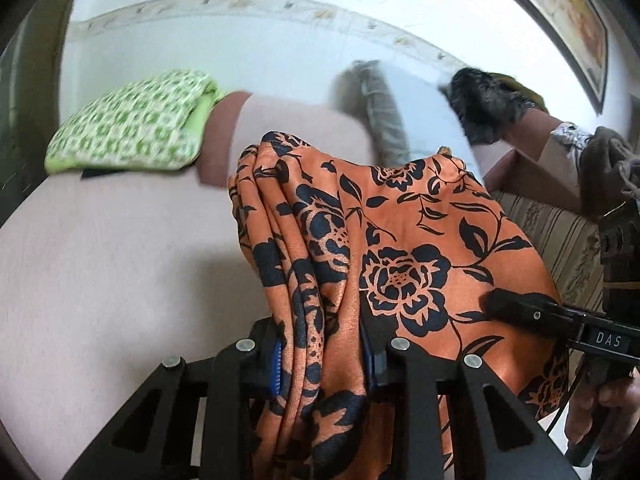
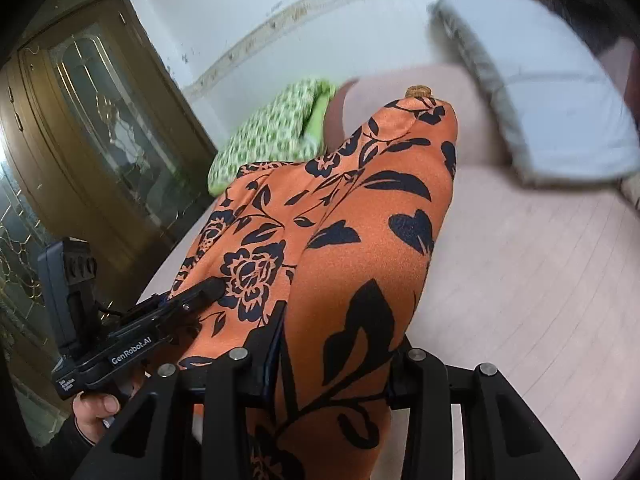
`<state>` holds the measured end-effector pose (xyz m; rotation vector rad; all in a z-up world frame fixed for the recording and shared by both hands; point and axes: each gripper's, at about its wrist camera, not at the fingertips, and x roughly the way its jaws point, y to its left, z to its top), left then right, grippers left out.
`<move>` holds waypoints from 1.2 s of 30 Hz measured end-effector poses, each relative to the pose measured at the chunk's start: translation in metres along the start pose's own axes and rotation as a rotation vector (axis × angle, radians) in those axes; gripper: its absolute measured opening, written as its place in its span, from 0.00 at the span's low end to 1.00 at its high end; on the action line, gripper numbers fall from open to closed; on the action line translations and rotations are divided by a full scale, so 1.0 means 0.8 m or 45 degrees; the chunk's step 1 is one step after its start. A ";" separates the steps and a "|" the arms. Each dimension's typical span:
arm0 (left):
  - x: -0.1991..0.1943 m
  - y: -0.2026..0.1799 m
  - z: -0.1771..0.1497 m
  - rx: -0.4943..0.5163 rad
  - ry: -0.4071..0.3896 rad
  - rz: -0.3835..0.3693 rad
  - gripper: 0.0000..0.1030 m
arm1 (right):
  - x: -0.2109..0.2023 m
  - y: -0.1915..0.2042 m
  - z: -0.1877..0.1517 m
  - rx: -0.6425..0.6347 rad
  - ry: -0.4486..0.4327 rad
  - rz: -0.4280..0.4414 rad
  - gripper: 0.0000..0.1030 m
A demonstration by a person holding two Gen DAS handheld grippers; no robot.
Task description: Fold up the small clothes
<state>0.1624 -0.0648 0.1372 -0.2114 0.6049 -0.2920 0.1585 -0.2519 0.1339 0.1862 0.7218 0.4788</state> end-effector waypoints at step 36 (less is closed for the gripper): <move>0.060 0.035 -0.110 0.022 0.282 0.148 0.75 | 0.049 -0.137 -0.085 0.379 0.214 -0.022 0.71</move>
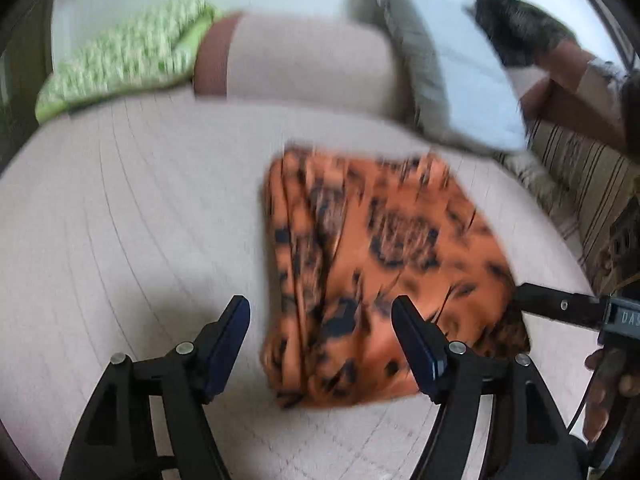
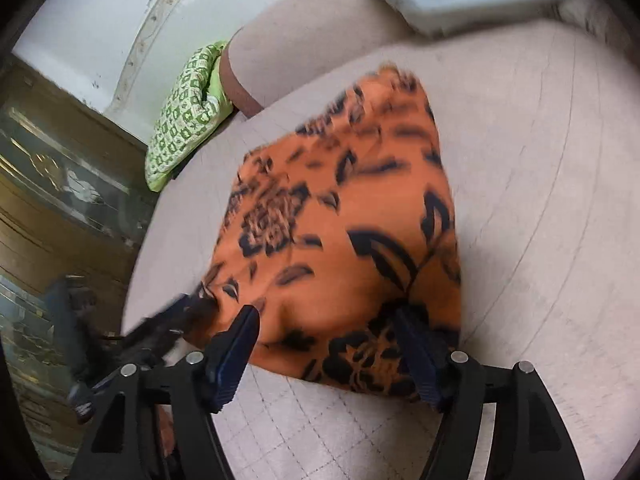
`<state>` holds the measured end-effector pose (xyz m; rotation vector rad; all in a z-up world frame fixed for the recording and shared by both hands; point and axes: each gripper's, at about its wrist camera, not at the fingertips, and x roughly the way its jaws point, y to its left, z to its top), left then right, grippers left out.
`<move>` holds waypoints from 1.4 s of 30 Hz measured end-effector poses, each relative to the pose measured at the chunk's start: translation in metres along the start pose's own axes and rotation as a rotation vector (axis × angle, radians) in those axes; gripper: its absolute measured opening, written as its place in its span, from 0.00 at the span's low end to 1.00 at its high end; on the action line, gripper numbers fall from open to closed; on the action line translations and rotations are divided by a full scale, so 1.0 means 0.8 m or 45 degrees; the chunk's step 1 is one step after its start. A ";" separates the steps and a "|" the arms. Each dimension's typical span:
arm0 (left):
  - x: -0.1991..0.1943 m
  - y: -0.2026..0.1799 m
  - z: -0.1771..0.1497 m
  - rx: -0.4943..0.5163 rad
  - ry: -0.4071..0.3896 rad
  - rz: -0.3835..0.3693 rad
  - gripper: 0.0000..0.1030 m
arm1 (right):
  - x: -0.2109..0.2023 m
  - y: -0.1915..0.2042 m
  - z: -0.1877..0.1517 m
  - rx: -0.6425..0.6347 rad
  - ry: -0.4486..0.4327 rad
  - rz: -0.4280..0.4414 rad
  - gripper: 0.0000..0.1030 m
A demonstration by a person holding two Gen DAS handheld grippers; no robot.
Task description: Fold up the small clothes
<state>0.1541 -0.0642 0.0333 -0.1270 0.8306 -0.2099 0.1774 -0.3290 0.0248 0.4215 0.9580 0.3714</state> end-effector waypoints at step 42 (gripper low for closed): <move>-0.181 -0.039 -0.075 -0.036 -0.122 0.164 0.87 | -0.156 0.124 -0.191 -0.233 -0.141 -0.599 0.88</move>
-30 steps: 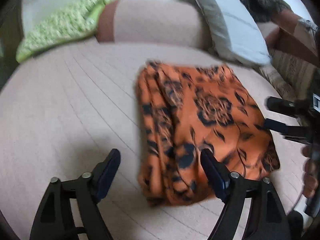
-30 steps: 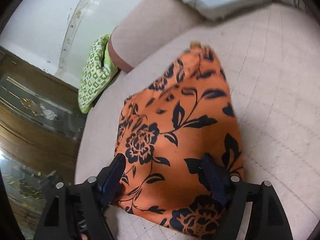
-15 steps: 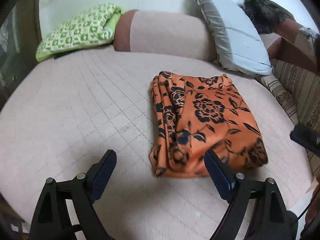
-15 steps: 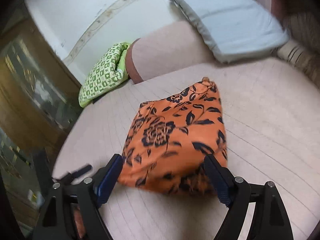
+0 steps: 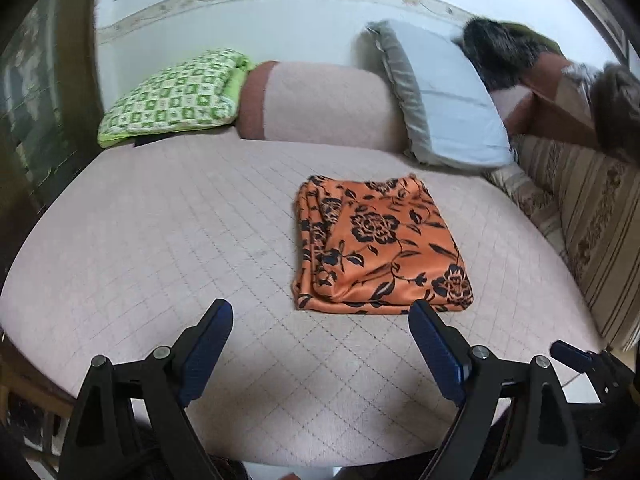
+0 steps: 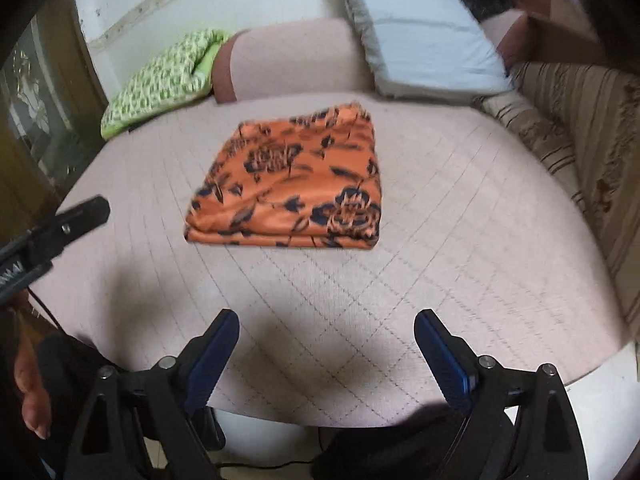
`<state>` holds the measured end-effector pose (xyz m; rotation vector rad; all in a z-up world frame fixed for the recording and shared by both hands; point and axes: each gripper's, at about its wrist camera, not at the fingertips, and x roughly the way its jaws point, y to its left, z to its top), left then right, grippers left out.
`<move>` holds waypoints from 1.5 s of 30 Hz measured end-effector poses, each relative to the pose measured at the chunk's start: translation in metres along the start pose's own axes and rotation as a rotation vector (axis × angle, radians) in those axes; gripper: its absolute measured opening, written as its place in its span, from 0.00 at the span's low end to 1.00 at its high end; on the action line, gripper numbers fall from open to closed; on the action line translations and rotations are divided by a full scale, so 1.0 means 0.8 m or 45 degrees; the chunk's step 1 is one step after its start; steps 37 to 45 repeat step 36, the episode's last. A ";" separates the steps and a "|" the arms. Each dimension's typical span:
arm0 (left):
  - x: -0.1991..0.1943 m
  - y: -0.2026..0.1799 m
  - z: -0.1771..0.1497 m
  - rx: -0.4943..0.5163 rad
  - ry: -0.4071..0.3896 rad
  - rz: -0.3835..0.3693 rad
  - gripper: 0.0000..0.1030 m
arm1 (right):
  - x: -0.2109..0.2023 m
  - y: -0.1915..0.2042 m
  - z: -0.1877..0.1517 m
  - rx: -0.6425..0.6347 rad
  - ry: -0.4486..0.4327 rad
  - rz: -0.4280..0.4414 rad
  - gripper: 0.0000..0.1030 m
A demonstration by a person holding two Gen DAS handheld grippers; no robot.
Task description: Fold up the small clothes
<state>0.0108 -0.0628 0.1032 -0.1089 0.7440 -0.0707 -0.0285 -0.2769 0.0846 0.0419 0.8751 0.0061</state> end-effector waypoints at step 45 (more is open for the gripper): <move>-0.009 -0.042 0.026 0.101 -0.014 -0.115 1.00 | -0.032 0.023 0.037 -0.140 -0.096 -0.151 0.88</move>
